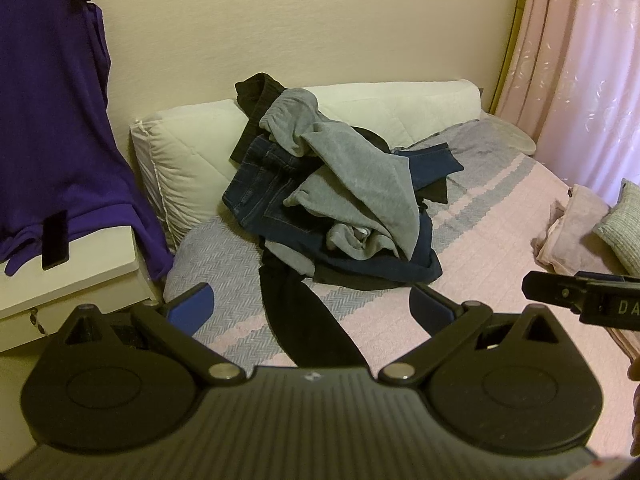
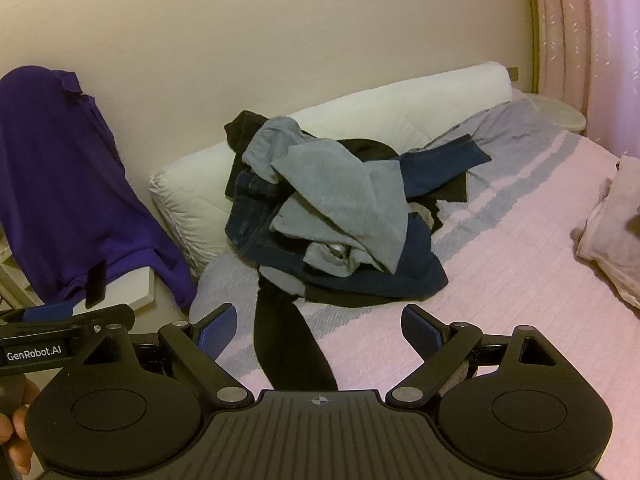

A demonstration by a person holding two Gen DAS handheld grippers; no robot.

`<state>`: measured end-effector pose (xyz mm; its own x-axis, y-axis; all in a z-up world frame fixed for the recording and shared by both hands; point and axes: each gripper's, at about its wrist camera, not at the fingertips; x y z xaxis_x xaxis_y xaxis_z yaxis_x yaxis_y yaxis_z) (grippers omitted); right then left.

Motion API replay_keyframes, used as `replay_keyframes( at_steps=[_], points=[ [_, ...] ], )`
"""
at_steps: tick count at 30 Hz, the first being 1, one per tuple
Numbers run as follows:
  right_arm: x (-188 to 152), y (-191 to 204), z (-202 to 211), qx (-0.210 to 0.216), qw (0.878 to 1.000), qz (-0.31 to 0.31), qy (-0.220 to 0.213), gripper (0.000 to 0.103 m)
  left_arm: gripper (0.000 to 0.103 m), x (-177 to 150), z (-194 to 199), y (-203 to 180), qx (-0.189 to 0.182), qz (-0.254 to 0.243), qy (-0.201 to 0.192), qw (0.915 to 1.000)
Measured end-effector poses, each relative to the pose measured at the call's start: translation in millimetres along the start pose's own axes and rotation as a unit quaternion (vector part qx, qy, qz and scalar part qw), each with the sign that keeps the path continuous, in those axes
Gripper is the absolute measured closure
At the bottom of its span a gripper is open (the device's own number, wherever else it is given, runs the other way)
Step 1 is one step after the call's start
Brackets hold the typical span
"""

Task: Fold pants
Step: 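Move both tools toward the clothes pile on the bed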

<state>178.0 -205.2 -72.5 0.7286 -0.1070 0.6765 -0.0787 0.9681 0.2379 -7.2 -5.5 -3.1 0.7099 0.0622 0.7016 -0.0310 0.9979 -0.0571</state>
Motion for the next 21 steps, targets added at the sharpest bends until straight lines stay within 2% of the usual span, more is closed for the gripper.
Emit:
replay_keyframes(
  at_steps=[21],
  points=[
    [0, -47, -5, 0.026, 1.000, -0.001, 0.007, 0.016, 0.001, -7, -3, -29, 0.028, 0.022, 0.014, 0.9993]
  ],
)
Point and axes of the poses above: each gripper's, at about its wrist camera, not at the fingertips, and z roughly against the way its jaws point, y to its left, x to its top, and after that the axes turned 3 degrees about y, right-handed
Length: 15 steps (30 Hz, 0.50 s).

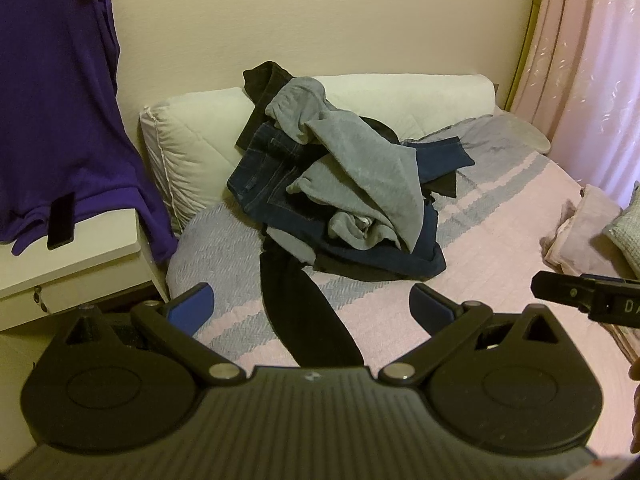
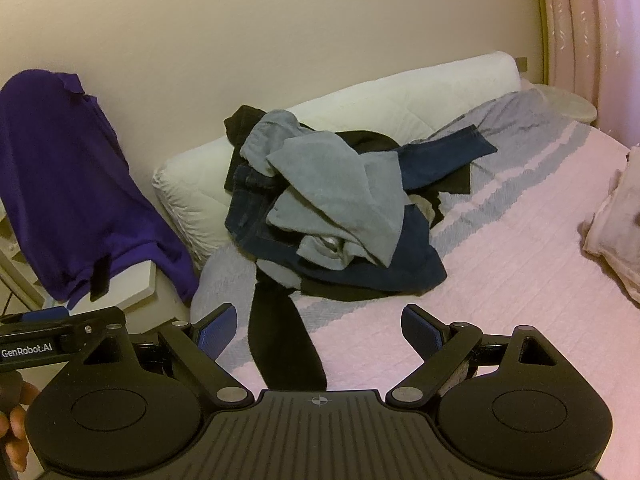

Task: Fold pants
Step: 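Move both tools toward the clothes pile on the bed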

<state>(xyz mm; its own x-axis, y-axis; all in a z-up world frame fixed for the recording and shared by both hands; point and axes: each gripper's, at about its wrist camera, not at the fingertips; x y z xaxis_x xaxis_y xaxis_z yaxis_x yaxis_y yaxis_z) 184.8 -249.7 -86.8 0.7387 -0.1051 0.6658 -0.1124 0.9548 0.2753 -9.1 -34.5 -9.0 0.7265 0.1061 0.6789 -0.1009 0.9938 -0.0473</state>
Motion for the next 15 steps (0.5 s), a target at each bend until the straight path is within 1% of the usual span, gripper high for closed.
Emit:
replay_keyframes(
  at_steps=[5, 8, 10, 13, 15],
  points=[
    [4, -9, -8, 0.000, 1.000, 0.005, -0.005, 0.016, 0.001, 4, -6, 0, -0.002, -0.003, -0.002, 1.0000],
    [11, -10, -19, -0.001, 1.000, 0.022, -0.011, 0.016, 0.001, 13, -16, 4, -0.002, -0.013, -0.010, 0.9999],
    [18, -8, -30, -0.006, 0.999, 0.037, -0.014, 0.016, 0.001, 23, -27, 9, -0.001, -0.014, -0.016, 0.9998],
    [30, -5, -52, -0.012, 0.998, 0.058, -0.019, 0.016, 0.001, 44, -53, 22, -0.002, -0.017, -0.021, 0.9996],
    [40, -2, -70, -0.032, 0.996, 0.073, -0.033, 0.016, 0.001, 59, -74, 30, -0.004, -0.029, -0.028, 0.9992]
  ],
)
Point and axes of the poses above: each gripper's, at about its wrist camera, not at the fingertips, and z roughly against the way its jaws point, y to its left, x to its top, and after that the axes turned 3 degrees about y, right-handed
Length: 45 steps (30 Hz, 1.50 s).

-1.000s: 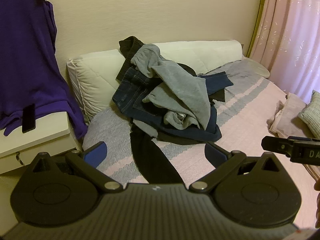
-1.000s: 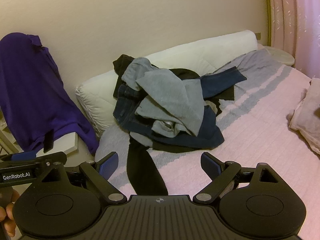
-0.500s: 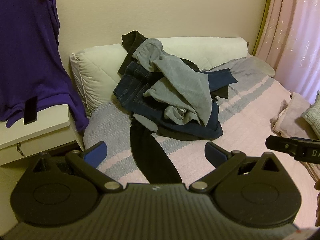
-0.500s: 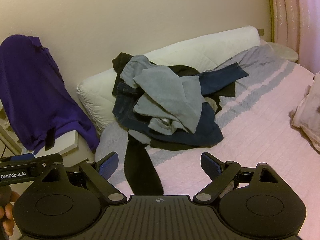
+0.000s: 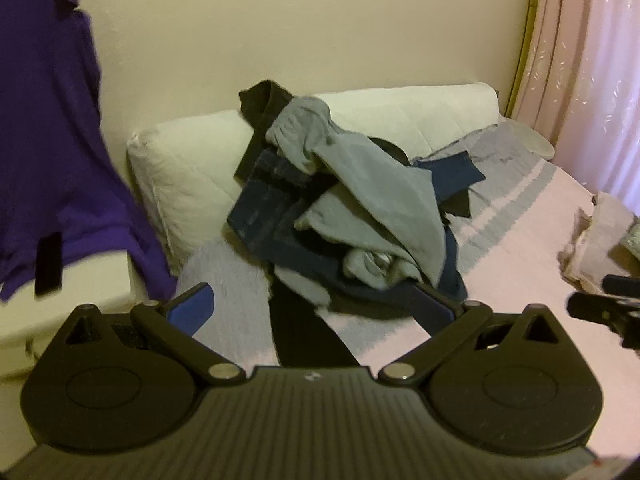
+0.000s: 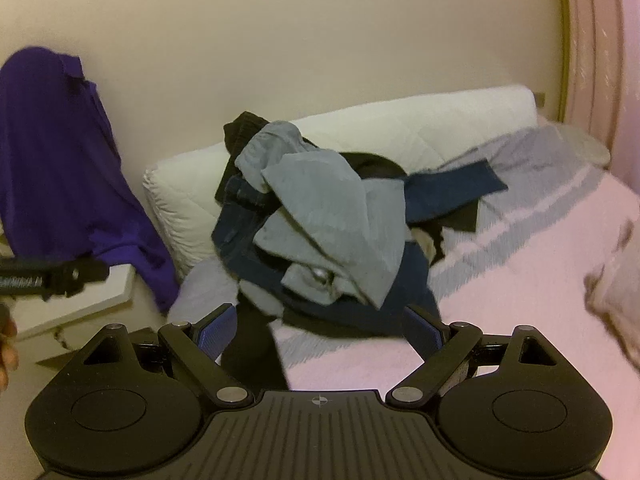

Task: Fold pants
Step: 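Move both tools toward the clothes pile on the bed, then grasp the grey-green sweatpants with the right tool and pull them off the pile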

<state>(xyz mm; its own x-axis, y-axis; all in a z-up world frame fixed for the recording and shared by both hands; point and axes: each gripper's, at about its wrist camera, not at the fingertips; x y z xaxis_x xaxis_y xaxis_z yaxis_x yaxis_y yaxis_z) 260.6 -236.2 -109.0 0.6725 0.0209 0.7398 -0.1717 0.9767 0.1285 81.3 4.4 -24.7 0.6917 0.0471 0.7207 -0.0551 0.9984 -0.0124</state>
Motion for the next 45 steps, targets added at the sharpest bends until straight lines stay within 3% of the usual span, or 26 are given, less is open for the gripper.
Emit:
replay_keyframes(
  at_steps=[6, 15, 20, 25, 26, 27, 29, 31, 35, 39, 45],
  points=[
    [35, 17, -87, -0.018, 0.998, 0.060, 0.015, 0.016, 0.001, 49, -95, 26, -0.028, -0.059, 0.011, 0.9978],
    [70, 32, -244, -0.047, 0.987, 0.146, 0.055, 0.016, 0.001, 112, -239, 45, -0.069, -0.136, 0.028, 0.9879],
    [83, 36, -326, -0.057, 0.975, 0.207, 0.063, 0.016, 0.001, 130, -291, 53, -0.072, -0.154, 0.028, 0.9850],
    [88, 43, -376, -0.062, 0.960, 0.263, 0.067, 0.017, 0.001, 136, -324, 62, -0.080, -0.167, 0.025, 0.9825],
    [90, 43, -379, -0.058, 0.961, 0.264, 0.062, 0.023, 0.001, 138, -327, 63, -0.078, -0.167, 0.024, 0.9826],
    [92, 42, -381, -0.056, 0.963, 0.259, 0.057, 0.031, 0.001, 139, -331, 65, -0.076, -0.168, 0.023, 0.9826],
    [100, 40, -381, -0.059, 0.965, 0.251, 0.056, 0.076, 0.001, 141, -332, 69, -0.074, -0.165, 0.019, 0.9832],
    [108, 37, -375, -0.072, 0.965, 0.247, 0.051, 0.096, 0.001, 144, -329, 72, -0.074, -0.160, 0.017, 0.9842],
    [126, 22, -332, -0.081, 0.973, 0.217, 0.023, 0.097, 0.001, 151, -312, 71, -0.075, -0.158, 0.007, 0.9845],
    [142, -4, -262, -0.109, 0.980, 0.166, -0.024, 0.098, 0.001, 156, -282, 59, -0.087, -0.162, -0.012, 0.9829],
    [117, -46, -124, -0.163, 0.979, 0.087, -0.082, 0.098, 0.001, 138, -219, 22, -0.127, -0.171, -0.036, 0.9765]
  ],
)
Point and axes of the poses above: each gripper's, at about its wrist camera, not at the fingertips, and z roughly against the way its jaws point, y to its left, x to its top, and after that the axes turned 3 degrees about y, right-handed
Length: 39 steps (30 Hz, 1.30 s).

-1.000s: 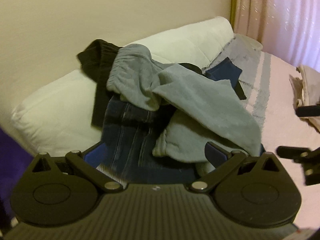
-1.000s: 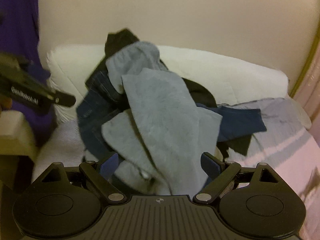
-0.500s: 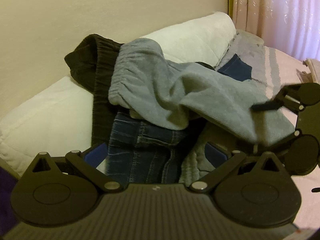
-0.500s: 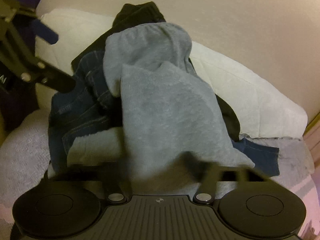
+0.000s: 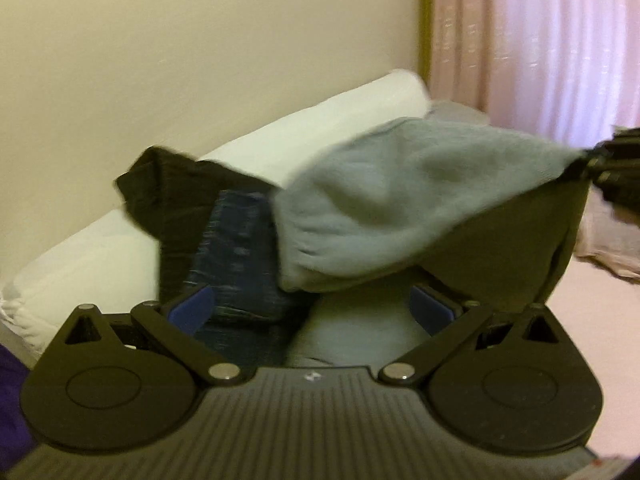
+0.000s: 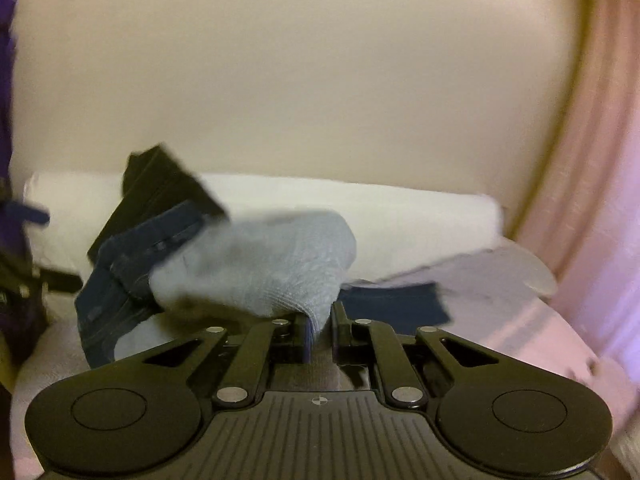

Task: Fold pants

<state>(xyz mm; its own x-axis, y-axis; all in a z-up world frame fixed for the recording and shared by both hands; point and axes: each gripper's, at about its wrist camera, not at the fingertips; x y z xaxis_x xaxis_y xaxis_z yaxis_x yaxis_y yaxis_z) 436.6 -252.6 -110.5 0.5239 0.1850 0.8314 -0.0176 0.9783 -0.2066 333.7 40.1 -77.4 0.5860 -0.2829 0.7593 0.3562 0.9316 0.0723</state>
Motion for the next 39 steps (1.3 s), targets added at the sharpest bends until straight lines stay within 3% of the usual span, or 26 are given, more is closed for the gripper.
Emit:
replay_keyframes(
  at_steps=[3, 9, 14, 17, 19, 21, 23, 24, 27, 30, 34, 36, 39],
  points=[
    [-31, -42, 69, -0.034, 0.998, -0.049, -0.001, 0.098, 0.001, -9, 24, -42, -0.022, -0.016, -0.003, 0.9996],
    [-125, -95, 220, -0.101, 0.988, -0.113, 0.022, 0.098, 0.001, -48, 67, -143, -0.080, -0.055, 0.010, 0.9952],
    [-219, -138, 337, -0.170, 0.962, -0.201, 0.077, 0.098, 0.001, -90, 97, -228, -0.131, -0.084, 0.030, 0.9873],
    [-289, -164, 387, -0.202, 0.929, -0.274, 0.143, 0.098, 0.001, -115, 106, -276, -0.162, -0.110, 0.050, 0.9794],
    [-339, -170, 409, -0.232, 0.897, -0.325, 0.190, 0.097, 0.001, -128, 109, -308, -0.182, -0.137, 0.065, 0.9715],
    [-388, -181, 424, -0.235, 0.860, -0.385, 0.240, 0.094, 0.001, -141, 109, -334, -0.201, -0.163, 0.075, 0.9630],
    [-423, -186, 444, -0.254, 0.829, -0.424, 0.261, 0.086, 0.001, -152, 107, -358, -0.222, -0.191, 0.089, 0.9520],
    [-431, -182, 453, -0.273, 0.822, -0.418, 0.275, 0.084, 0.001, -157, 107, -369, -0.232, -0.204, 0.093, 0.9463],
    [-437, -173, 469, -0.295, 0.810, -0.422, 0.280, 0.064, 0.001, -171, 100, -398, -0.261, -0.247, 0.105, 0.9274],
    [-424, -155, 445, -0.272, 0.821, -0.419, 0.279, 0.057, 0.001, -178, 83, -416, -0.284, -0.276, 0.112, 0.9113],
    [-410, -124, 377, -0.203, 0.864, -0.366, 0.280, 0.051, 0.001, -183, 57, -430, -0.305, -0.306, 0.121, 0.8937],
    [-398, -110, 340, -0.171, 0.890, -0.312, 0.286, 0.047, 0.002, -183, 46, -431, -0.312, -0.316, 0.123, 0.8877],
    [-396, -86, 284, -0.134, 0.915, -0.218, 0.311, 0.044, 0.008, -187, 28, -432, -0.314, -0.332, 0.127, 0.8803]
  ],
)
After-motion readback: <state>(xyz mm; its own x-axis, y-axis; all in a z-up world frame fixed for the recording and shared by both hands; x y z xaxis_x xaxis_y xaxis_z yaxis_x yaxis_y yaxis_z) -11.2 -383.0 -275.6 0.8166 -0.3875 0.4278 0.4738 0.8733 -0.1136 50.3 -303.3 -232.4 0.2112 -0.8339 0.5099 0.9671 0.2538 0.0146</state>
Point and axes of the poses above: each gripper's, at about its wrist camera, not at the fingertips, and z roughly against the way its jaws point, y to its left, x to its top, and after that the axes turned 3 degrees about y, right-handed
